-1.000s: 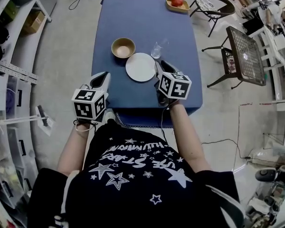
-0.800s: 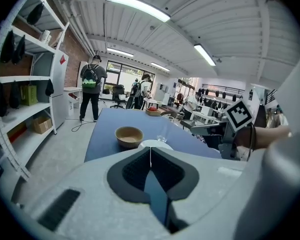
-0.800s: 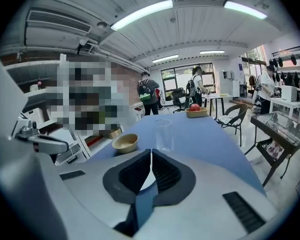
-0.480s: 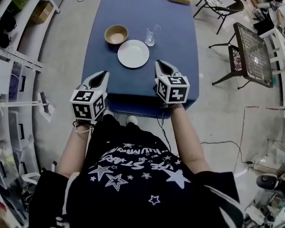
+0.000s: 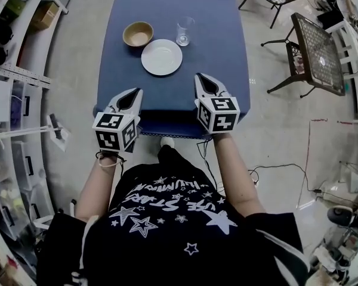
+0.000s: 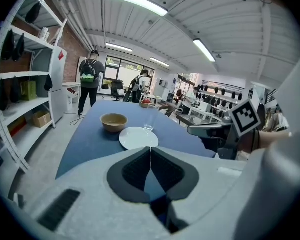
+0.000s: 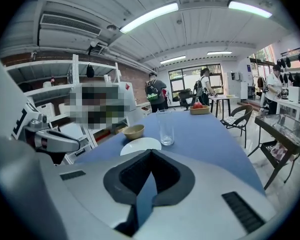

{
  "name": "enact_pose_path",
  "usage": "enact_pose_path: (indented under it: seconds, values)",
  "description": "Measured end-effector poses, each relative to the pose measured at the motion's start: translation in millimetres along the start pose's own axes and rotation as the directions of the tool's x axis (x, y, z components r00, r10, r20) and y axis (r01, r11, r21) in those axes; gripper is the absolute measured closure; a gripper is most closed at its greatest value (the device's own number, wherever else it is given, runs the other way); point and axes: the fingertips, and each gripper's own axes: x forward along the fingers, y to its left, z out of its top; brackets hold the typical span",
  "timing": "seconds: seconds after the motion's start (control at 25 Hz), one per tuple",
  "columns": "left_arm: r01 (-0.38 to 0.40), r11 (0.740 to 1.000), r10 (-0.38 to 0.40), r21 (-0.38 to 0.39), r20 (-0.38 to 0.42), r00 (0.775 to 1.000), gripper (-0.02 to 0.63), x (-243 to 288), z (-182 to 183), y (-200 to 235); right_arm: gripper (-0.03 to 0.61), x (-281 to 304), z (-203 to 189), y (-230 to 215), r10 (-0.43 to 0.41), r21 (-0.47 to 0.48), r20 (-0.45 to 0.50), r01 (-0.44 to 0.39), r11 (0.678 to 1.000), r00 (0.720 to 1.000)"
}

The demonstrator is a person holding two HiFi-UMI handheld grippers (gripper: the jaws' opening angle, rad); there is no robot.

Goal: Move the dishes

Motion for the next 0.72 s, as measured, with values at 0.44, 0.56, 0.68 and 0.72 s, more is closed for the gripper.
enact_pose_path:
  seconds: [0.44,0.56,0.68,0.72]
  values:
    - [0.053,0.998,-0.053,-0.020,0.000,0.999,0.594,-61.7,-38.1,0.0,0.574,-39.3,-18.2,56.2,-0.051,-0.028,-0.016,0.051,0.998,0.999]
    - [0.074,0.997,-0.074,-0.013,0.006,0.997,0.594,-77.3,-44.8,-3.4,0.574,-52.9,-23.7,70.9,-0.066,-0.023,-0.013,0.065,0.998,0.998]
    - [0.090,0.996,-0.090,-0.008,0.012,0.996,0.594,-94.2,-53.2,-4.7,0.574,-67.3,-31.9,85.7,-0.083,-0.025,-0.012,0.083,0.996,0.996]
    - [0.094,0.996,-0.094,-0.006,0.014,0.995,0.594,-99.6,-55.9,-5.3,0.574,-72.2,-34.6,89.7,-0.088,-0.026,-0.012,0.088,0.996,0.996]
